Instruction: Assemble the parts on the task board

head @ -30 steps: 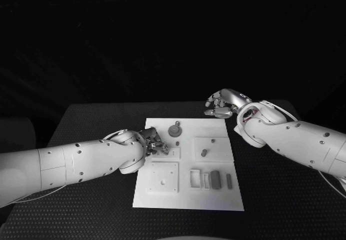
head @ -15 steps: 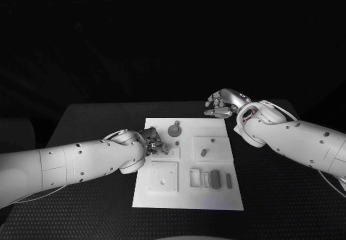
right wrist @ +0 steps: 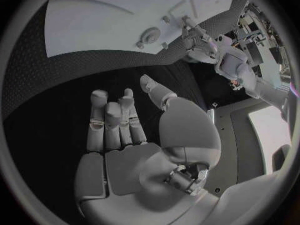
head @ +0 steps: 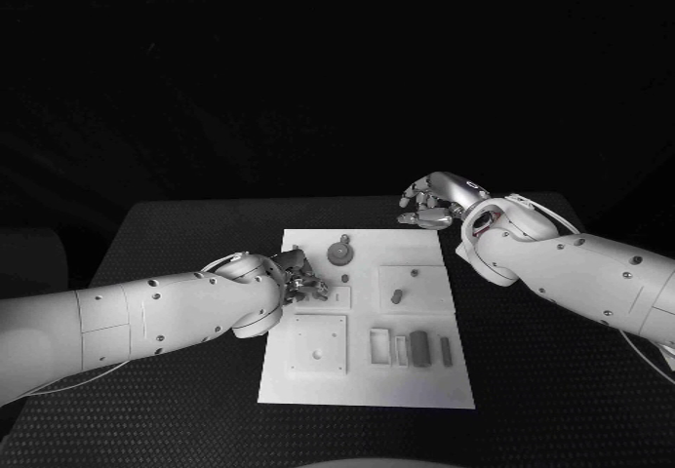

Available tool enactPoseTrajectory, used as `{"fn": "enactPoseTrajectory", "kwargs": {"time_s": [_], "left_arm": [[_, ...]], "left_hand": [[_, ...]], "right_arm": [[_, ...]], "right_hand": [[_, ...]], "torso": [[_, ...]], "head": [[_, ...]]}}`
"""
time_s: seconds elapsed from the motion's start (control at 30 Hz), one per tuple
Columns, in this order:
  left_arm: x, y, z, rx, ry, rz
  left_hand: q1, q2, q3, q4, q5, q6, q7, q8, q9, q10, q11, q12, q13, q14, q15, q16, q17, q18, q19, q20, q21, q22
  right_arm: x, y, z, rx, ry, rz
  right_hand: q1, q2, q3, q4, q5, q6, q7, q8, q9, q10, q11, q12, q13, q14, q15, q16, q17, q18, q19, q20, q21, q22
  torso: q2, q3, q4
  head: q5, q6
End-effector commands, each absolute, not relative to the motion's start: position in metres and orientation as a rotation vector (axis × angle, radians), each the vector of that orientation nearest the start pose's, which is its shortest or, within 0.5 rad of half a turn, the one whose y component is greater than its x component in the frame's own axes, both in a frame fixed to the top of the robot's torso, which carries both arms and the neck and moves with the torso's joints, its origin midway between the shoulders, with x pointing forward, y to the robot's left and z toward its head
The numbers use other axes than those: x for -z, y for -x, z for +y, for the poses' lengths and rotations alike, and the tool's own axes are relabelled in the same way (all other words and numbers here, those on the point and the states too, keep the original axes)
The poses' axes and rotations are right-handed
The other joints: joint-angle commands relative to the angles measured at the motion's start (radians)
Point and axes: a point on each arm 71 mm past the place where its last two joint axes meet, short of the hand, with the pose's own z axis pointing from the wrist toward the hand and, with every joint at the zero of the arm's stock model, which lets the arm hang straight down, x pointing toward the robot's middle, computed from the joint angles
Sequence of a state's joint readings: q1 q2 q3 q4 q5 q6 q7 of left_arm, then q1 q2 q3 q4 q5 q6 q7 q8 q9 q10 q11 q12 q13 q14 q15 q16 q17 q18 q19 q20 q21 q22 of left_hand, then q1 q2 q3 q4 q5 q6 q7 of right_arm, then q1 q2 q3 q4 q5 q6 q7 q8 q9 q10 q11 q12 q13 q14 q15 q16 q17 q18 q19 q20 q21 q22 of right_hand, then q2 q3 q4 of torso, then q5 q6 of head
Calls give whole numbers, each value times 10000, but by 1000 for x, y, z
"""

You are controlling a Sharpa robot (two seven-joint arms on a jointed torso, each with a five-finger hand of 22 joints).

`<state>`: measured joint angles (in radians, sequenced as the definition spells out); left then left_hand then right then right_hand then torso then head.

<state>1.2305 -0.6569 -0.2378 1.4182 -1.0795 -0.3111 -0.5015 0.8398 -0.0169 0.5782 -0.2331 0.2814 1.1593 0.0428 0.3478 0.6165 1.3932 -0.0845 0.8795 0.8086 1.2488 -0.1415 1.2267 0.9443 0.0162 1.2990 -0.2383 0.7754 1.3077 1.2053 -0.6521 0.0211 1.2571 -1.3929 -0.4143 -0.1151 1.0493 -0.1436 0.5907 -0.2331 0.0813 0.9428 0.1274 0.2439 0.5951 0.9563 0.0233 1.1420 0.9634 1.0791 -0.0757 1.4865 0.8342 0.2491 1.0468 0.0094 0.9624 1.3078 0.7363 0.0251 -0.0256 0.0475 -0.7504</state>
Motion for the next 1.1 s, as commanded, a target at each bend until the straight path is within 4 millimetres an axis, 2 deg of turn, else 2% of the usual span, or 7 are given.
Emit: {"fn": "enactPoseTrajectory", "kwargs": {"time_s": [0.03, 0.53, 0.6, 0.67, 0.77, 1.03, 1.1], "left_arm": [[268, -477, 163, 4139, 2632, 21173], [267, -478, 163, 4186, 2753, 21038], [267, -478, 163, 4197, 2762, 21028], [266, -478, 163, 4224, 2820, 20967], [266, -478, 163, 4252, 2849, 20941], [266, -478, 163, 4354, 3000, 20932], [266, -479, 164, 4338, 3010, 20935]], "left_hand": [[-52, -75, 11, 78, 87, 877, -528, 14, 2150, -373, -317, 63, -19, -400, -402, 46, -24, 490, -51, -304, 44, 210], [-169, -184, -1, 146, 203, 881, -523, -18, 2141, -388, -313, 109, -63, -437, -394, 127, -118, 495, -70, -303, 72, 207], [-223, -249, -12, 202, 27, 869, -519, -36, 2138, -400, -308, 115, -91, -454, -405, 144, -166, 504, -75, -309, 69, 199], [-299, -375, -11, 348, -477, 861, -515, -57, 2139, -414, -312, 132, -141, -478, -424, 185, -253, 519, -83, -318, 57, 188], [-386, -497, -20, 493, -726, 839, -513, -82, 2138, -426, -304, 149, -181, -500, -438, 219, -323, 525, -91, -321, 46, 183], [-844, -937, -108, 1022, -2194, 791, -505, -156, 2141, -497, -298, 228, -310, -604, -484, 365, -556, 559, -139, -345, 0, 185], [-999, -1090, -157, 1156, -2306, 776, -496, -168, 2144, -509, -293, 241, -326, -621, -489, 388, -586, 560, -147, -343, -8, 183]], "right_arm": [[171, -542, -185, -6157, -77, 15487], [171, -542, -185, -6155, -84, 15500], [171, -542, -185, -6156, -91, 15502], [171, -542, -185, -6154, -94, 15504], [171, -542, -185, -6151, -97, 15504], [172, -543, -185, -6143, -104, 15504], [172, -543, -185, -6143, -102, 15510]], "right_hand": [[-100, 14, -24, -21, -25, 62, 50, 51, 9, 6, -4, 24, -10, 3, -54, 3, -17, 127, -2, -27, -10, 160], [-127, 14, -30, -2, -24, 61, 51, 50, 10, 5, -4, 25, -15, 2, -53, 3, -20, 127, -3, -24, -12, 160], [-128, 13, -30, -1, -24, 61, 51, 49, 10, 5, -4, 25, -16, 2, -53, 2, -20, 127, -3, -24, -12, 160], [-130, 13, -30, 1, -24, 60, 51, 49, 10, 5, -4, 25, -16, 2, -53, 2, -20, 127, -3, -24, -13, 159], [-133, 11, -31, 2, -24, 59, 51, 48, 9, 5, -4, 25, -17, 1, -53, 2, -20, 127, -4, -23, -13, 159], [-141, 4, -32, 7, -23, 53, 53, 44, 8, 3, -3, 24, -20, -1, -52, 1, -22, 127, -6, -23, -15, 159], [-142, 4, -31, 8, -23, 51, 53, 43, 8, 2, -3, 24, -21, -1, -52, 0, -22, 127, -6, -23, -16, 159]], "torso": [[-2, -1, 6], [-1, -2, -3], [-1, 1, -2], [-1, 0, -1], [-1, -5, 0], [-3, -5, 3], [-1, -5, 5]], "head": [[1, -1], [-1, 16], [0, 21], [-4, 17], [-9, 18], [-21, 31], [-27, 29]]}}
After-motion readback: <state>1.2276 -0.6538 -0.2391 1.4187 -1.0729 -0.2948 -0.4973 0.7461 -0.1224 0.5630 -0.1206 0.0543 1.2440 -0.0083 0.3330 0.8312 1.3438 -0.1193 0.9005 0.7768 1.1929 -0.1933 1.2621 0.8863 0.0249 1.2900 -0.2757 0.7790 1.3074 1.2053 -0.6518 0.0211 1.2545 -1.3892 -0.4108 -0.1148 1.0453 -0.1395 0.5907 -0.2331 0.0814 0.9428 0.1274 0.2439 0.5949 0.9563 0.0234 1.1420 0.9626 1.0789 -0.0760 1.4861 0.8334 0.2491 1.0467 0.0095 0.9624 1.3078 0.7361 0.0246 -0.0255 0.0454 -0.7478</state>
